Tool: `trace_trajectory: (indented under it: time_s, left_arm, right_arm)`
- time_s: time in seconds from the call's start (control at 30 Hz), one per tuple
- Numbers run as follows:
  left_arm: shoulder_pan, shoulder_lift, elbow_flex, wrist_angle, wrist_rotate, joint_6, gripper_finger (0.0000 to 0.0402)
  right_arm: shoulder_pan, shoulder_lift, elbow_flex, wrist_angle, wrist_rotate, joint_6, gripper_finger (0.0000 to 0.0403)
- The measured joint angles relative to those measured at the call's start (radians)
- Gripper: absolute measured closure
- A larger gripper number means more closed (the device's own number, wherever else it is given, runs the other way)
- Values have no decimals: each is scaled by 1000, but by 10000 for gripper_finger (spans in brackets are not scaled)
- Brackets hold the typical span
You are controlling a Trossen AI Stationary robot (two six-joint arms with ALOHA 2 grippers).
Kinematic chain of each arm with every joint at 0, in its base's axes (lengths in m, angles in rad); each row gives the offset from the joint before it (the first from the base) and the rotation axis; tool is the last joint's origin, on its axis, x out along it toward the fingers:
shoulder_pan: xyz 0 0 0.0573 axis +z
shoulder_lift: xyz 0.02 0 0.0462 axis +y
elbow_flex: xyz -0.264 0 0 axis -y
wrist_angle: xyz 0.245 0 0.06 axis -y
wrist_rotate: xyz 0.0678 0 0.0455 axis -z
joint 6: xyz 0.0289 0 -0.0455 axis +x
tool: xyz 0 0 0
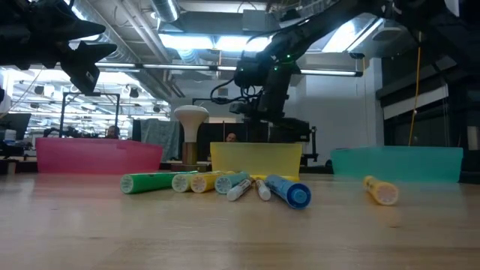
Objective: Pick & Place Markers
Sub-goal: Put the brown marker into the yellow bin
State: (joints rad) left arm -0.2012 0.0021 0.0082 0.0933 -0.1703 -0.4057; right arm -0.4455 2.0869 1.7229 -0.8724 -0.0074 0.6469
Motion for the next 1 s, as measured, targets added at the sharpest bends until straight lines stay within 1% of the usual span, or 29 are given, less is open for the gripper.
trace_trajectory:
  time_s: [0.1,0.17,0.23,0.33,0.57,0.77,1.0]
  left_arm:
    - [0,0,0,0,0,0,258]
    - [0,0,0,0,0,0,258]
    - [0,0,0,0,0,0,258]
    - [0,0,0,0,0,0,258]
    - [0,0,0,0,0,0,258]
    - [0,0,0,0,0,0,258]
    - [0,0,0,0,0,0,258]
  right_arm:
    - [17,-3,0,-9,13,4,146]
    - [32,-17,0,-17,15,1,129]
    - [50,-39,0,-16,17,-1,121]
    - [84,-70,0,-20,15,-1,121]
    - [195,-136,0,-48,15,1,138]
    - [319,-138,0,-95,14,33,144]
    - [456,-138,0,-91,14,54,144]
